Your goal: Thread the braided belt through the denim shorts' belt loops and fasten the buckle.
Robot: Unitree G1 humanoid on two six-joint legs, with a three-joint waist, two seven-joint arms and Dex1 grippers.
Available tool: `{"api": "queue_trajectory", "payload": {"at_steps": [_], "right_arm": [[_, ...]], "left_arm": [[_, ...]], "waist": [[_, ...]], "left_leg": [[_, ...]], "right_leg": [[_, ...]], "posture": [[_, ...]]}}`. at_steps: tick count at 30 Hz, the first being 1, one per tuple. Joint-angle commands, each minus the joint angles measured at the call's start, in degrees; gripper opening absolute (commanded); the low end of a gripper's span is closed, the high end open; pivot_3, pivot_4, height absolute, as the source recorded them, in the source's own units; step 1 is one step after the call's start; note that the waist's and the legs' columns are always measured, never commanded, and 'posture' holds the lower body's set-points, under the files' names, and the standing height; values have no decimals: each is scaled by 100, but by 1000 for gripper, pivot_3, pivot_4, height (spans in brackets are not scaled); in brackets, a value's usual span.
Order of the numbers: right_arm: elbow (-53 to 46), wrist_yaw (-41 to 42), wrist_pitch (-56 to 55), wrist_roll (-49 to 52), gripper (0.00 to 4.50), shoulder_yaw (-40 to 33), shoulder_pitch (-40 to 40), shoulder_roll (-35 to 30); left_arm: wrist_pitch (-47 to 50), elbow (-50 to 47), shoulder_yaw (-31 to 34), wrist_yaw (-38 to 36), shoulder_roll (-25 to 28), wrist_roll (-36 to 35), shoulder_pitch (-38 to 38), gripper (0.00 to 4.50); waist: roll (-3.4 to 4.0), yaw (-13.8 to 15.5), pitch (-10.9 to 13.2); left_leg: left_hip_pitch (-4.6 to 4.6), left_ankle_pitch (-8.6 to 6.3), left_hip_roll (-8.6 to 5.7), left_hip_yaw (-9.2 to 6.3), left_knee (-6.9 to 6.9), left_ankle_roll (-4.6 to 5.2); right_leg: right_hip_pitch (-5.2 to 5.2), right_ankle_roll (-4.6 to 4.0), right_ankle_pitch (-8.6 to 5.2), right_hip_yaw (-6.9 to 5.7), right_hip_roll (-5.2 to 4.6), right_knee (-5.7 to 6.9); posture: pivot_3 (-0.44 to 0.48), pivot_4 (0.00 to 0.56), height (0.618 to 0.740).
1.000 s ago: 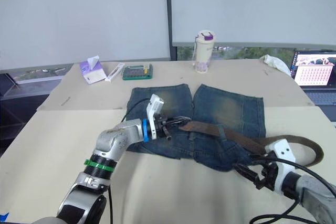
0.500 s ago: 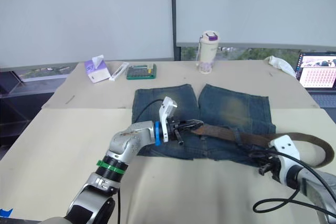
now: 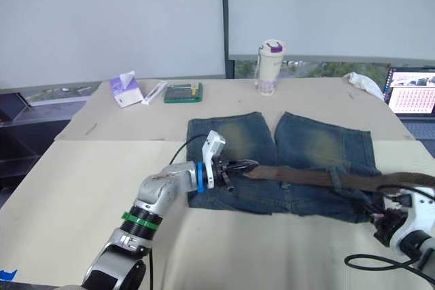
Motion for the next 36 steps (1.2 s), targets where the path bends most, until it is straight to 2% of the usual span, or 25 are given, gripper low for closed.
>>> {"api": "queue_trajectory", "payload": {"at_steps": [1,5,7,8,11,13,15,17,20,24,27,33,36], "right_arm": [[-507,745,178,645,2207,-605,461,-428],[-835,1073,495,1732,3617,-1077,646,-524],[-1165,897,719,2590,4305,-983,574,-394],[-1355,708,795,3001,4447,-777,536,-288],[-1646,-30,801,3467,4447,-56,321,73],[-1710,-630,547,3239,4447,776,-16,772],[-1691,-837,308,3155,4447,1188,-255,1243],[-1625,-886,137,3243,4447,1285,-373,1454],[-1358,-1071,-113,3347,4447,1431,-627,1722],[-1107,-1219,-375,3387,4447,1449,-887,1857],[-1009,-1184,-460,3341,3653,1471,-910,1773],[-908,-1089,-482,3195,1575,1612,-721,1605],[-877,-1198,-657,3322,1575,1540,-809,1717]], "left_arm": [[220,-210,203,-41,-184,-392,-190,0],[525,-350,348,5,-331,-724,-231,0],[722,-392,427,42,-392,-890,-254,0],[826,-409,471,81,-426,-974,-262,0],[1043,-427,602,194,-498,-1158,-290,0],[1237,-486,702,236,-518,-1338,-290,0],[1390,-507,785,304,-520,-1468,-298,0],[1456,-515,808,346,-507,-1521,-306,0],[1476,-529,776,323,-443,-1506,-306,0],[1444,-512,770,325,-409,-1464,-309,0],[1446,-534,778,341,-405,-1473,-292,0],[1450,-533,830,356,-415,-1514,-312,0],[1450,-526,818,347,-403,-1509,-306,0]], "waist": [[1,3,-1],[-2,-20,1],[-2,-52,1],[-4,-58,2],[-4,-76,2],[-15,-82,1],[0,-82,-2],[24,-66,-3],[19,-50,-2],[18,-50,-5],[18,-54,-6],[18,-61,-5],[18,-72,-5]], "left_leg": [[-1,0,0,1,0,1],[2,-1,1,3,0,2],[4,-2,5,5,-1,3],[4,-2,9,6,-1,3],[4,-2,24,2,-2,3],[4,-2,30,1,-4,2],[2,-1,35,-3,-3,1],[1,0,29,-15,-3,0],[9,0,7,-42,7,-1],[16,1,-11,-66,7,-2],[14,1,-11,-72,6,-2],[11,1,-12,-76,5,-2],[11,1,-10,-77,5,-2]], "right_leg": [[0,1,-1,0,0,-1],[5,7,-4,0,1,-2],[5,7,-4,4,4,0],[5,7,-4,4,7,0],[5,7,-5,1,10,0],[4,7,-4,1,9,0],[0,6,-4,-1,10,1],[-9,6,-4,6,4,2],[-10,-34,25,3,-6,-2],[-13,-37,27,-4,-5,-1],[-15,-38,28,-7,-3,0],[-15,-38,27,-10,-2,-1],[-14,-37,27,-11,-1,0]], "posture": [[0,150,740],[0,150,740],[0,150,740],[0,150,740],[0,150,740],[0,150,740],[0,150,740],[0,150,740],[0,150,740],[0,150,740],[0,150,740],[0,150,740],[0,150,740]]}}
